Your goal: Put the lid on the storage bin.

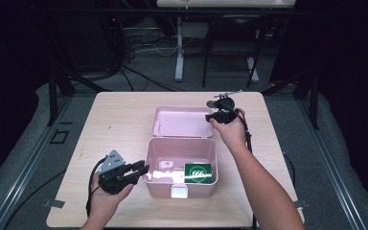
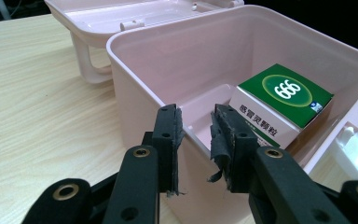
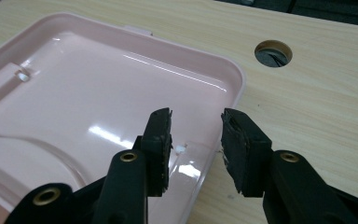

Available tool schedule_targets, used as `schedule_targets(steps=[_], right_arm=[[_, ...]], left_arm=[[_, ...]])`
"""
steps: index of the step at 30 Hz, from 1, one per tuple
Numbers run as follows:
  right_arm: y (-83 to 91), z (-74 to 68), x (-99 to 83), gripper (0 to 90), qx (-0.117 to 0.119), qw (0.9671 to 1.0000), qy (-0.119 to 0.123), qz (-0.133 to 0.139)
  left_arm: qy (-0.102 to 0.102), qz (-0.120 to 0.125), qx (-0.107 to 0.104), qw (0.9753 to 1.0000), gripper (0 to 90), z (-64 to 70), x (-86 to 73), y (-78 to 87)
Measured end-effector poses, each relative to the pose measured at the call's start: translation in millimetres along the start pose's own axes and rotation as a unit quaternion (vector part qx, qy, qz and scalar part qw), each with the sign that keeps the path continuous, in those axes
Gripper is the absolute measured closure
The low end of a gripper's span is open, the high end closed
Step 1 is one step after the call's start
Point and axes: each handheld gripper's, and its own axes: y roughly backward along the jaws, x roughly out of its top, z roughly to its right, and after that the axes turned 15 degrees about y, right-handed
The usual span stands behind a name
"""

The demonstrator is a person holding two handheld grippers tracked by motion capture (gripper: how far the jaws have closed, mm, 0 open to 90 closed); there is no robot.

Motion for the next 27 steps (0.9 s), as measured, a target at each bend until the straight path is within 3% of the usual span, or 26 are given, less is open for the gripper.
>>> schedule_targets(steps=[11,17,27], right_arm=[[-10.6,5.4,7.6,63.5,-0.01,0.9996,-0.016,-0.021],[-17.7,10.8,6.5,64.5,-0.01,0.9988,-0.036,-0.031],[-28.9,14.1,4.7,66.9,-0.015,0.9976,-0.05,-0.047]], left_arm=[[0.0,0.003,0.001,1.0,71.0,0.5,-0.8,-0.3],[0.001,0.004,0.0,1.0,71.0,0.2,-0.9,-0.3],[0.002,0.004,0.001,1.0,71.1,0.0,-1.1,-0.1]])
